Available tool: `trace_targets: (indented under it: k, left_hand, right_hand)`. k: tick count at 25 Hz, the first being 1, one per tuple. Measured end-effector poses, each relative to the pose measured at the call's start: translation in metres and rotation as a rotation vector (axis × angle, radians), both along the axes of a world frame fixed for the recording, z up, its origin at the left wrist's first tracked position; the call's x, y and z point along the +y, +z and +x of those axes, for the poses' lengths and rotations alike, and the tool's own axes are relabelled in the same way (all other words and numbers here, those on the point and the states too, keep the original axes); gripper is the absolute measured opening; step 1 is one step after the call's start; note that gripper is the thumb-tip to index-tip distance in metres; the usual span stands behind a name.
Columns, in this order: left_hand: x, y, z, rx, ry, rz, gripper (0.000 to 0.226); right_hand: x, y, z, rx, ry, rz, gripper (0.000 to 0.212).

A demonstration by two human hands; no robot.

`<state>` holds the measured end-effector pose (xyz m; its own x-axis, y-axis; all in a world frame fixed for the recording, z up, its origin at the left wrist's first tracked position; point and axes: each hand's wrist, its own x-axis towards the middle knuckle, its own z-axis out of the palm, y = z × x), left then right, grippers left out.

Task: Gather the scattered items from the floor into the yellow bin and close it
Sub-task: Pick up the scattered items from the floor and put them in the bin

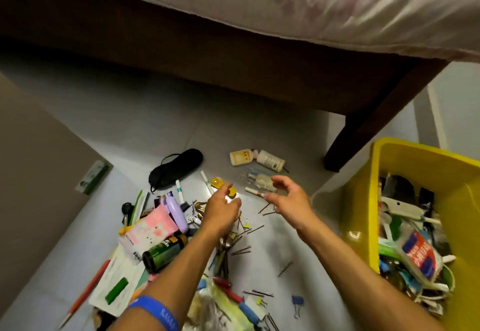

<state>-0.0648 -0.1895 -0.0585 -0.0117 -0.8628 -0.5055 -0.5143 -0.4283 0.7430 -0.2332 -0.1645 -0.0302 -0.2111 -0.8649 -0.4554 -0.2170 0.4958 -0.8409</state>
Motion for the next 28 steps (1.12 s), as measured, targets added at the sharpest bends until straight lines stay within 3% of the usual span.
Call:
trace_targets:
  k: [2,5,8,10,13,17,19,21,24,26,28]
  left_hand:
    - [-0.037,-0.019,-0.003,-0.115,-0.090,0.000,0.058]
    - [-0.086,-0.040,-0.015,-0.216,-0.166,-0.101,0.058]
    - [-0.122,-0.058,-0.029,-0.346,-0.292,-0.219,0.059]
    - [-0.139,-0.070,-0.039,-0.470,-0.455,-0.205,0.071]
    - [-0.153,-0.079,-0.046,-0.598,-0.665,-0.213,0.079]
    - [-0.145,-0.088,-0.039,-0.579,-0.605,-0.239,0.074]
    - [-0.135,-0.093,-0.030,-0.548,-0.535,-0.273,0.059]
    - [-0.125,-0.097,-0.023,-0.550,-0.505,-0.275,0.040]
    - [-0.120,-0.096,-0.019,-0.563,-0.439,-0.270,0.034]
    - [-0.128,-0.091,-0.024,-0.542,-0.353,-0.302,0.032]
    - [-0.143,-0.087,-0.029,-0.509,-0.319,-0.333,0.029]
  right_hand:
    - [-0.028,-0.029,-0.002,0.251,0.123,-0.051,0.057]
    - [-0.058,-0.074,-0.012,0.781,0.497,-0.065,0.077]
    - [-0.073,-0.101,-0.014,0.932,0.711,0.062,0.087]
    - [-0.073,-0.113,-0.007,1.009,0.721,0.052,0.075]
    - [-0.058,-0.117,0.005,1.008,0.680,0.032,0.053]
    - [-0.049,-0.106,0.001,0.832,0.451,0.043,0.033]
    - [-0.060,-0.096,-0.007,0.744,0.247,-0.095,0.028]
    - [-0.085,-0.094,-0.018,0.783,0.145,-0.231,0.033]
    - [-0.131,-0.097,-0.032,0.912,0.364,-0.096,0.051]
    - [-0.139,-0.105,-0.036,0.856,0.466,0.057,0.055]
    - [-0.125,-0.114,-0.036,0.789,0.420,0.074,0.052]
